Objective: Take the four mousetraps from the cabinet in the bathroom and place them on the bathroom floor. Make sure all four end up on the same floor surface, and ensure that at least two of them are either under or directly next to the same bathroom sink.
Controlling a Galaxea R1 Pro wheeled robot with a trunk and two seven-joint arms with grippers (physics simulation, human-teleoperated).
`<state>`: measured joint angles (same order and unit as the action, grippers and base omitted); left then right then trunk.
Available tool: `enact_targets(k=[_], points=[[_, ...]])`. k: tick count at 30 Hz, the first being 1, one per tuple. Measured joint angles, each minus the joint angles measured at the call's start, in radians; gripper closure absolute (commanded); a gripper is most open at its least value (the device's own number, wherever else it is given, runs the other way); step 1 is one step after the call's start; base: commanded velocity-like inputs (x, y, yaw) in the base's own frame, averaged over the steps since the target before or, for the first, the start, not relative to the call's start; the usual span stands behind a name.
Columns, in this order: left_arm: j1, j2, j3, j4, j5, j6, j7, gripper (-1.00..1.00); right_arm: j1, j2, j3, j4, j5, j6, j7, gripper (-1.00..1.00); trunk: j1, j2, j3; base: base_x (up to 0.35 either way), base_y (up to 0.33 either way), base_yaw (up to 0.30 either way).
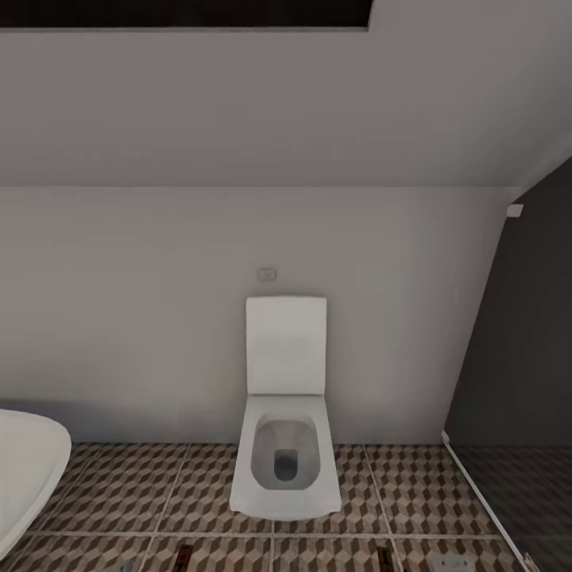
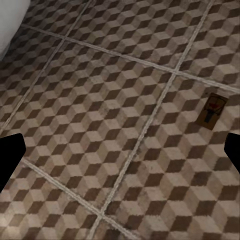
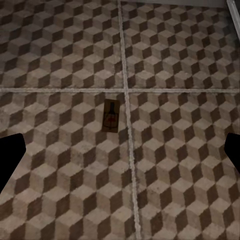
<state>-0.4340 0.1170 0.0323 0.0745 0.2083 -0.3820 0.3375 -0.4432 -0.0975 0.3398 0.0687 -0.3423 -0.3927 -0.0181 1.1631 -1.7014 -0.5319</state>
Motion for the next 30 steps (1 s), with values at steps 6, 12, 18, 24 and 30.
enact_targets(k=[6,12,18,24,30], points=[[0.000,-0.002,0.000,0.000,0.000,0.000,-0.006,-1.00,0.000,0.000,0.000,0.000,0.000,0.000,0.000,-1.00,0.000,0.000,0.000,0.000,0.000,0.000],[0.000,-0.005,0.000,0.000,0.000,-0.001,-0.012,-1.00,0.000,-0.001,0.000,0.000,0.000,-0.001,0.000,-1.00,0.000,0.000,0.000,0.000,0.000,0.000],[0.000,-0.014,0.000,0.000,0.000,-0.001,-0.014,-1.00,0.001,0.000,0.000,0.000,0.000,-0.001,0.000,-1.00,0.000,0.000,0.000,0.000,0.000,0.000],[0.000,-0.025,0.000,0.001,0.000,0.001,-0.014,-1.00,0.000,0.000,0.000,0.000,0.000,-0.001,0.000,-1.00,0.000,0.000,0.000,0.000,0.000,0.000],[0.000,-0.033,0.000,0.001,0.000,0.002,-0.014,-1.00,0.000,0.000,0.000,0.000,0.000,-0.001,0.000,-1.00,0.000,0.000,0.000,0.000,0.000,0.000]])
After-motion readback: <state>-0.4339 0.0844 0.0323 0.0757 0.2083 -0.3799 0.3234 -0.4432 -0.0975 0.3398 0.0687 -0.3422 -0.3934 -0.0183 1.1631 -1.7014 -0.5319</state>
